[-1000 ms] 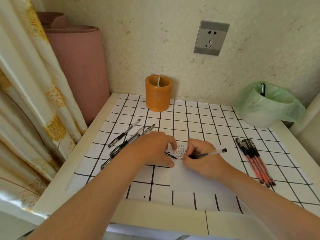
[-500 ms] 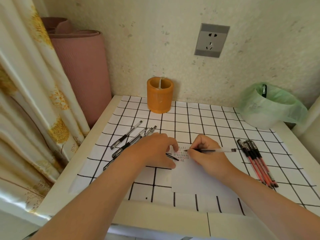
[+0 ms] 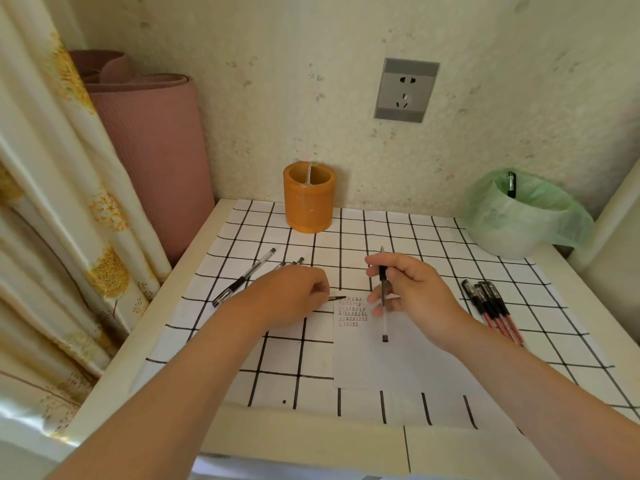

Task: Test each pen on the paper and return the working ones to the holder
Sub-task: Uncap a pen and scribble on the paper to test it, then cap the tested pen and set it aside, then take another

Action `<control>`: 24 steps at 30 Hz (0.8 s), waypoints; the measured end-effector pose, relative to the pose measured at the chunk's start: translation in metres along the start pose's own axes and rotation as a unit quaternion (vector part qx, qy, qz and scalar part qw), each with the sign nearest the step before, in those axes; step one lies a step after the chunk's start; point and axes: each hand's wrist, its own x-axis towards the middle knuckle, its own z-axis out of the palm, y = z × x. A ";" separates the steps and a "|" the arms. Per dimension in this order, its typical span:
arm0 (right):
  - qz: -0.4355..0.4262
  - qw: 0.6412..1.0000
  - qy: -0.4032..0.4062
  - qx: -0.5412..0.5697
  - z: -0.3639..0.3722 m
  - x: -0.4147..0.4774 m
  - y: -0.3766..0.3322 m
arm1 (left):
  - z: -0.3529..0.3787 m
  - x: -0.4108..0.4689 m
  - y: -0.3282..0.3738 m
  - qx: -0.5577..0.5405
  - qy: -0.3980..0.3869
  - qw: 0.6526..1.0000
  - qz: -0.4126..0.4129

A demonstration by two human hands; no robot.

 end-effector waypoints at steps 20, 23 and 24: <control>-0.137 0.898 -0.048 -0.416 0.003 -0.007 -0.005 | -0.002 -0.003 0.016 -0.096 0.047 0.994 0.034; -0.172 0.845 -0.070 -0.501 0.002 -0.009 -0.004 | -0.003 -0.002 0.025 -0.183 0.029 0.982 0.026; -0.186 0.823 -0.066 -0.532 0.002 -0.010 -0.004 | -0.003 -0.003 0.029 -0.209 0.020 0.977 0.022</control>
